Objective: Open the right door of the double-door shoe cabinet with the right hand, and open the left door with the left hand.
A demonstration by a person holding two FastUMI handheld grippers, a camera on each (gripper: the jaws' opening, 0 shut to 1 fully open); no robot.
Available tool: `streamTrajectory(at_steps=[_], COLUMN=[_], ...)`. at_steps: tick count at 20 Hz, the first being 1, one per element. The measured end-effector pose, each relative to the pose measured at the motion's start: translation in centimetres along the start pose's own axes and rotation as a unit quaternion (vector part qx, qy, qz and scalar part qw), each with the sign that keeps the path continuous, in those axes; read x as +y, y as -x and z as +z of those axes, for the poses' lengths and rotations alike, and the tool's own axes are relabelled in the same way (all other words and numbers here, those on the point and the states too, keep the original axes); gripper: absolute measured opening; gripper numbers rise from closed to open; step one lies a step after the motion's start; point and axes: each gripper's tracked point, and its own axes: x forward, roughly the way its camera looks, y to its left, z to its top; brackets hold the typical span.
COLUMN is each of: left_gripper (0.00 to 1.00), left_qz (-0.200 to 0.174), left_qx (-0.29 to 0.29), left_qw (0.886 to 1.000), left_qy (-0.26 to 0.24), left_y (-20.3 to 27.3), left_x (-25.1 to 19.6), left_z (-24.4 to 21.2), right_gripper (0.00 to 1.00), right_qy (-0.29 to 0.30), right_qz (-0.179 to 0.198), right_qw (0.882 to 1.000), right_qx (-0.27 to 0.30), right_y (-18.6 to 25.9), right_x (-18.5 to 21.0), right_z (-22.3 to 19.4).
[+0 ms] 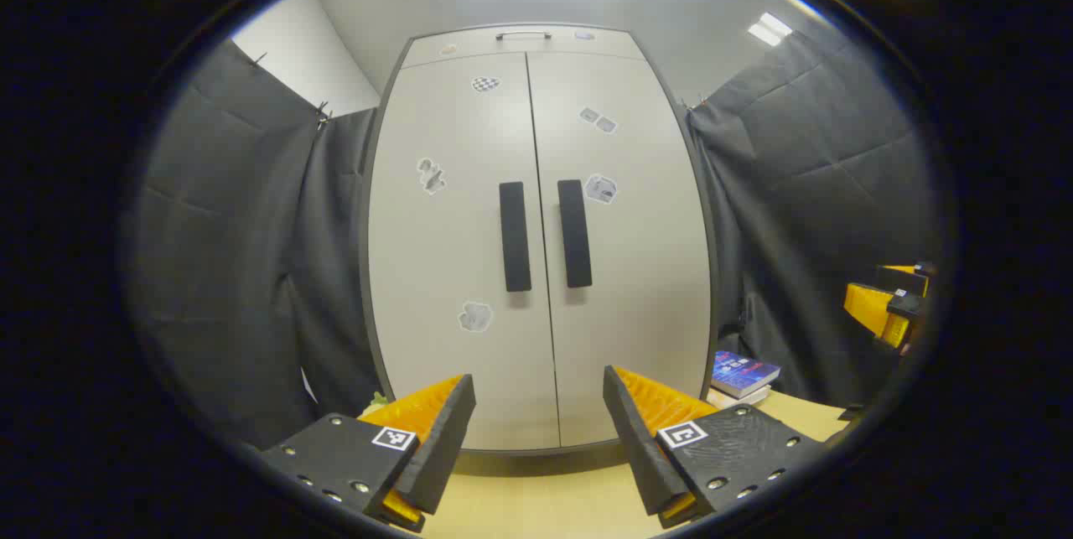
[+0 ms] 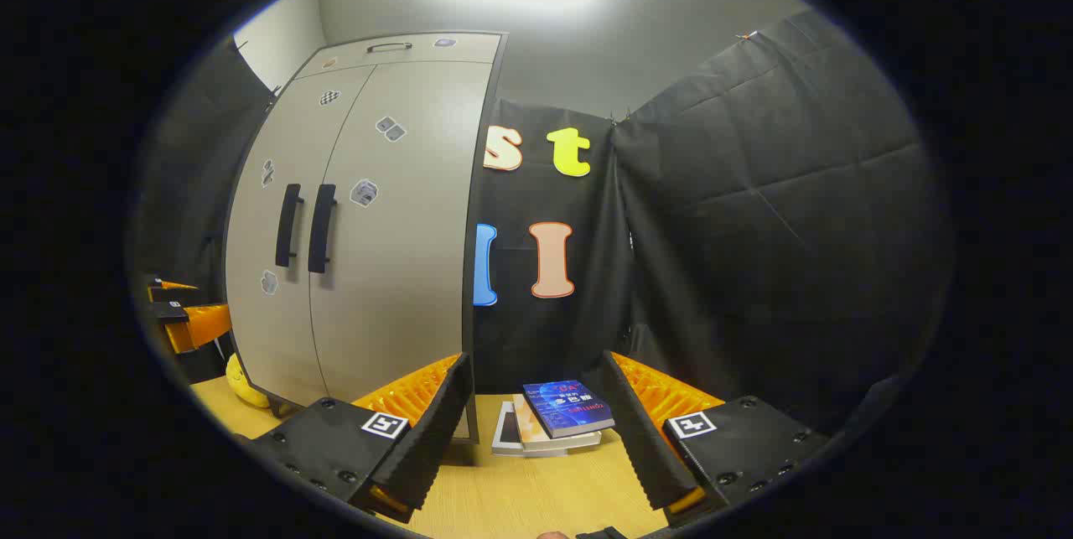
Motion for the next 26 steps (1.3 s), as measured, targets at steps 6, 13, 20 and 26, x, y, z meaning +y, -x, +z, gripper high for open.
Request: streamTrajectory(at_steps=[6, 13, 20, 26], left_gripper=[0.90, 0.89, 0.89, 0.89], left_qz=[0.011, 0.031, 0.053, 0.072], left_qx=[0.002, 0.004, -0.001, -0.008], left_qw=[1.000, 0.999, 0.999, 0.997], left_qy=[-0.006, 0.014, 0.003, 0.001], left_y=[0.2, 0.9, 1.8, 4.1], left_x=[0.8, 2.6, 4.9, 6.9], left_z=[-0.3, -0.2, 0.4, 0.6], right_gripper=[0.97, 0.96, 0.96, 0.96], right_qy=[0.008, 0.008, -0.001, -0.014], right_qz=[0.008, 0.021, 0.047, 0.089], right_qw=[1.000, 1.000, 0.999, 0.996], right_qx=[0.005, 0.007, 0.003, -0.014], right_y=[0.0, -0.5, -1.1, -3.6], right_x=[1.3, 3.2, 5.6, 9.3], right_z=[-0.5, -0.7, 0.2, 3.5])
